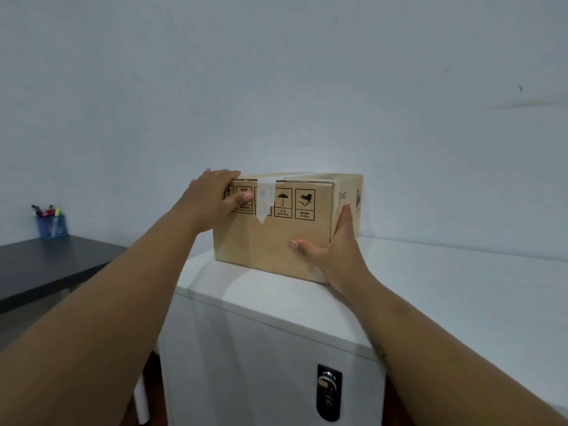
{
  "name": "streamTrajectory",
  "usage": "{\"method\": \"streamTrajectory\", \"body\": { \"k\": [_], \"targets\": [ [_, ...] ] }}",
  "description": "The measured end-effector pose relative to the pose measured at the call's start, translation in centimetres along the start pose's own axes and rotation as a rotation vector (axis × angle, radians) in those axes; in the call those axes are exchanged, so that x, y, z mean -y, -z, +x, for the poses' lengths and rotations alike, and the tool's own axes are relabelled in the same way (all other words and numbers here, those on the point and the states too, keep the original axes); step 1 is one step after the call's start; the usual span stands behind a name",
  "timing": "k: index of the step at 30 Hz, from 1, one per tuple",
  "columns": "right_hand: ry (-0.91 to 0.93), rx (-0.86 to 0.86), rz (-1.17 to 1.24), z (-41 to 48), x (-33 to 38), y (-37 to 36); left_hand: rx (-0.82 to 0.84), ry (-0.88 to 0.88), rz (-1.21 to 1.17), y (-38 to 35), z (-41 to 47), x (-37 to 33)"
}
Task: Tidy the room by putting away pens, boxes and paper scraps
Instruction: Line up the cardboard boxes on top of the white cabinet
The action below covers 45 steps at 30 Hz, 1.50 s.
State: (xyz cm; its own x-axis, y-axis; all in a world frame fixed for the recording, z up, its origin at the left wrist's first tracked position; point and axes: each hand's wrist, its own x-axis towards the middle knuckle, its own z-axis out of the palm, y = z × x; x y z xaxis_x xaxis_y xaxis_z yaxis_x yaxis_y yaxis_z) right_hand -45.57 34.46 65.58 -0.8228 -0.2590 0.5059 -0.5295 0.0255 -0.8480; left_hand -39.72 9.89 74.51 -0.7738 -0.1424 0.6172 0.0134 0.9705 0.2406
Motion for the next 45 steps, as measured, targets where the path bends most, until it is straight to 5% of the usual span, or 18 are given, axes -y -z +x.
{"method": "streamTrajectory", "body": {
  "k": [8,17,29,32,45],
  "targets": [
    [0.004,-0.095,-0.066,0.4,-0.6,-0.5,-0.203,-0.237,-0.060,-2.1,-2.4,-5.8],
    [0.005,-0.111,-0.118,1.3,-1.9,-0.3,-0.148,-0.161,-0.034,-1.8,-1.9,-6.5],
    [0.261,-0.216,-0.667,-5.7,3.9,0.1,-0.145,0.001,0.279,6.5,-11.1,-4.5],
    [0.345,-0.131,-0.777,-7.9,5.7,-1.3,-0.124,0.083,0.296,9.3,-16.3,-3.8],
    [0.494,0.500,-0.484,-20.0,17.0,-14.6,-0.160,0.487,0.544,21.0,-40.5,-1.8]
  ]
}}
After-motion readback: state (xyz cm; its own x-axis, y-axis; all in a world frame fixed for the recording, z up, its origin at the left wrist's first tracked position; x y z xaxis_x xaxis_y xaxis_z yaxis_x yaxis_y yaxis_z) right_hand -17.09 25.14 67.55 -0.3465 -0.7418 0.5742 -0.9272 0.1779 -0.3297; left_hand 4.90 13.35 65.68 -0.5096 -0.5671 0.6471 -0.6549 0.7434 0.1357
